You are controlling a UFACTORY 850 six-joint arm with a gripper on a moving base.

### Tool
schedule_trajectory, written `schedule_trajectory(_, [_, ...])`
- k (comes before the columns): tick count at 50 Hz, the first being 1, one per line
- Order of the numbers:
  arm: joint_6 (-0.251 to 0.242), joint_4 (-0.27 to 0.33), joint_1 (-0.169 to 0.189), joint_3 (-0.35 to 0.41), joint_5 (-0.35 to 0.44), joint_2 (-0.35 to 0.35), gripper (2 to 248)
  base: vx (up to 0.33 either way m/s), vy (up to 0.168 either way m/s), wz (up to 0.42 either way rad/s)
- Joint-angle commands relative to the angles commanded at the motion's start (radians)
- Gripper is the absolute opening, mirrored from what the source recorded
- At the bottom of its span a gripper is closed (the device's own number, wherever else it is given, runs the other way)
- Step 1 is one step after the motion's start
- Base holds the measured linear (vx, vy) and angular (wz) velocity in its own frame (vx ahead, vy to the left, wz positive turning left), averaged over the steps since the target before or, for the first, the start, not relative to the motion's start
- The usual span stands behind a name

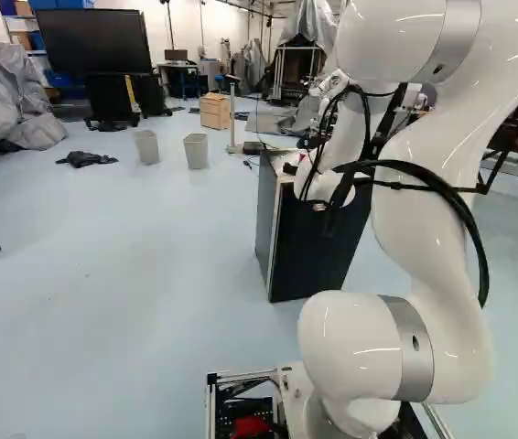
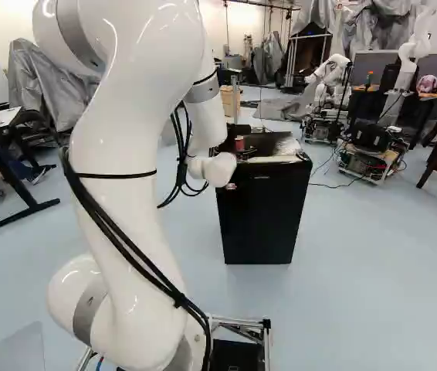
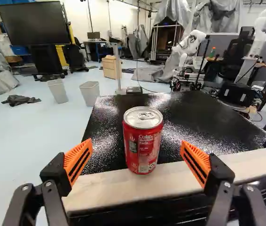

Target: Grab a drink from the fridge

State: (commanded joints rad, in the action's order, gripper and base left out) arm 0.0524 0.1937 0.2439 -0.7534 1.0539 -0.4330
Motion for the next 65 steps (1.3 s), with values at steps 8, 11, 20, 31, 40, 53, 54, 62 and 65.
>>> schedule_trajectory(8, [0.000,0.000,-0.001,-0.011,0.000,-0.010,247,0.000,0.000,0.000])
schedule_trajectory(11, [0.000,0.000,-0.001,-0.012,0.000,-0.011,247,0.000,0.000,0.000])
schedule_trajectory(20, [0.000,0.000,-0.001,-0.012,0.000,-0.012,247,0.000,0.000,0.000])
schedule_trajectory(31, [0.000,0.000,-0.001,-0.012,0.000,-0.012,201,0.000,0.000,0.000])
schedule_trajectory(40, [0.000,0.000,-0.001,-0.012,0.000,-0.012,125,0.000,0.000,0.000])
schedule_trajectory(53, [0.000,0.000,-0.001,-0.011,0.000,-0.003,97,0.000,0.000,0.000])
schedule_trajectory(54, [0.000,0.000,-0.001,-0.011,0.000,-0.001,97,0.000,0.000,0.000])
schedule_trajectory(62, [0.000,0.000,-0.001,-0.009,0.000,0.016,97,0.000,0.000,0.000])
schedule_trajectory(65, [0.000,0.000,-0.001,-0.008,0.000,0.023,97,0.000,0.000,0.000])
